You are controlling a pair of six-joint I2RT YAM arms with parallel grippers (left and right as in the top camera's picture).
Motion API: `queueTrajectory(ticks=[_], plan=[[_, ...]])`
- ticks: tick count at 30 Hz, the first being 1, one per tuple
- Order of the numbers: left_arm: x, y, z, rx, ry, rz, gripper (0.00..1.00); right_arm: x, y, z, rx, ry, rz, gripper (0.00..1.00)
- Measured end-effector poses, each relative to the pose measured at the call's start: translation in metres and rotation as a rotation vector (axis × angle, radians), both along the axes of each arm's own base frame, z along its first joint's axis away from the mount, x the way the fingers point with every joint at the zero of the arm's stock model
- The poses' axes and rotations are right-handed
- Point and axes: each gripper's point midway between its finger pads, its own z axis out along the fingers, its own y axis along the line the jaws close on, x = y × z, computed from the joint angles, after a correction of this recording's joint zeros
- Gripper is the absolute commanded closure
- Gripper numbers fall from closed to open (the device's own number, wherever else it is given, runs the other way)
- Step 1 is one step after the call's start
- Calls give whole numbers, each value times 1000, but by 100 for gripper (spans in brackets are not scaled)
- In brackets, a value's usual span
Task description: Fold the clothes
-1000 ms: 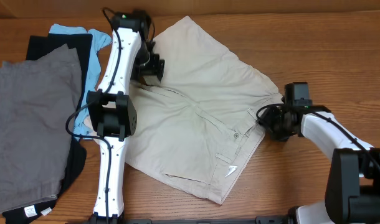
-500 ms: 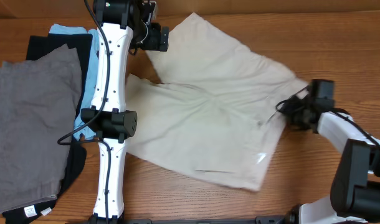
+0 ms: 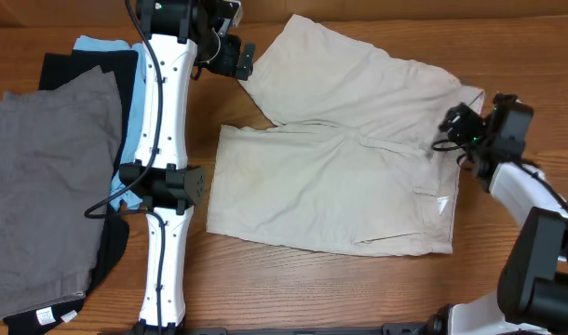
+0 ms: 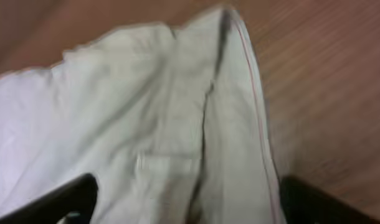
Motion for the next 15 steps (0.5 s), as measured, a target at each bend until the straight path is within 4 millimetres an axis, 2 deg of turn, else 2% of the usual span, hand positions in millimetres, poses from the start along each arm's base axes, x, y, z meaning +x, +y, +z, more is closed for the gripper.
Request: queueTrajectory(ticks=[2, 3, 6, 9, 11, 13, 15], plan=[[1, 0, 10, -1, -29, -9, 0, -13, 3, 6, 24, 93, 0, 0], [1, 1, 19, -4, -52, -8, 0, -18, 5, 16, 30, 117, 2, 0], [-3, 3, 55, -11, -135, -15, 0, -37, 10, 62, 51, 156, 3, 0], [-19, 8, 112, -17, -253, -11, 0, -61, 20, 125, 83, 112, -14, 0], [-36, 11, 155, -35, -342, 5, 0, -80, 28, 161, 104, 53, -27, 0], [-58, 15, 193, -55, -413, 29, 0, -103, 38, 189, 132, 3, -32, 0], [-81, 22, 221, -68, -458, 69, 0, -126, 49, 206, 162, -30, -30, 0]])
